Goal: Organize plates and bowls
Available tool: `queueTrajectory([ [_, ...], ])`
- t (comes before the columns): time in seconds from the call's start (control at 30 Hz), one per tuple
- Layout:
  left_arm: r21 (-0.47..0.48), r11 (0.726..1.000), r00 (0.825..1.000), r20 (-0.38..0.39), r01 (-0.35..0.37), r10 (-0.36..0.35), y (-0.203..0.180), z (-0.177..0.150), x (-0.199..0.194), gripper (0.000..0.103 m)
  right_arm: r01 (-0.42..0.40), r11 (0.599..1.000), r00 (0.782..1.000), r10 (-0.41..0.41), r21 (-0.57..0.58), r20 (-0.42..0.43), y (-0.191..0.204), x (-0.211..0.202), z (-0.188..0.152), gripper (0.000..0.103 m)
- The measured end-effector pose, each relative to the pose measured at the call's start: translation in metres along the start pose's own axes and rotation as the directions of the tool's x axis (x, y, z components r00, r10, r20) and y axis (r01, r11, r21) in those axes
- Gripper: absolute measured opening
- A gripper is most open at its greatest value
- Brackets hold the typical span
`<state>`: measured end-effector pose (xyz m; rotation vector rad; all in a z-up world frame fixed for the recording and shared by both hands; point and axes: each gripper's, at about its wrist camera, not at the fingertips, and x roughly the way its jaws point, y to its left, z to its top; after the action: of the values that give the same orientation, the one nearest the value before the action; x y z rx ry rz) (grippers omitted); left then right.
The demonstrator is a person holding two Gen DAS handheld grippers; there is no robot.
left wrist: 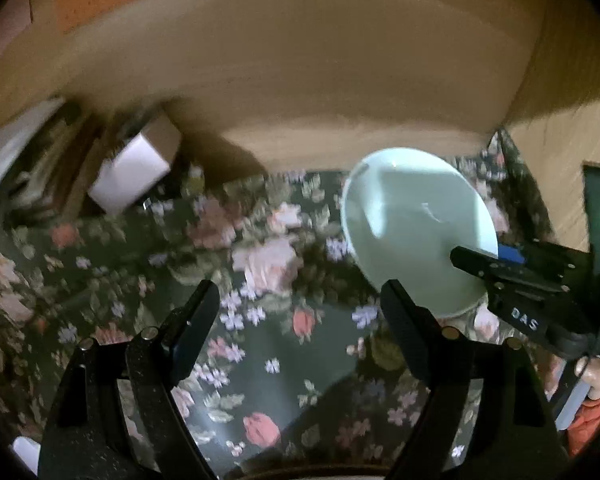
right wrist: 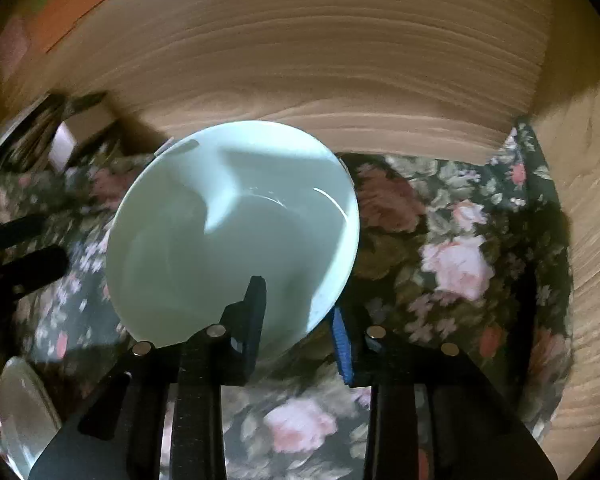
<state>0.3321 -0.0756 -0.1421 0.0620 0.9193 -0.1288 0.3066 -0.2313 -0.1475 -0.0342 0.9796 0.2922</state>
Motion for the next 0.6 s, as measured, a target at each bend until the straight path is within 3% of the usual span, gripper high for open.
queueTrajectory([
  [0.2, -0.011, 1.000, 0.997, -0.079, 0.015, -0.016, 0.004, -0.013, 0.013, 0.081, -0.070, 0.996, 0.997, 0.068, -0.063, -0.026, 0.023, -0.009, -0.014, 0.027],
  [0.37, 0.029, 0.999, 0.990, -0.140, 0.017, -0.013, 0.000, -0.023, 0.021, 0.066, -0.104, 0.993, 0.994, 0.102, -0.055, -0.042, 0.025, -0.015, -0.016, 0.027],
  [0.6, 0.015, 0.999, 0.986, -0.164, 0.040, -0.037, -0.004, -0.024, 0.027, 0.044, -0.063, 0.998, 0.998, 0.063, -0.012, -0.018, 0.017, -0.014, -0.008, 0.030],
])
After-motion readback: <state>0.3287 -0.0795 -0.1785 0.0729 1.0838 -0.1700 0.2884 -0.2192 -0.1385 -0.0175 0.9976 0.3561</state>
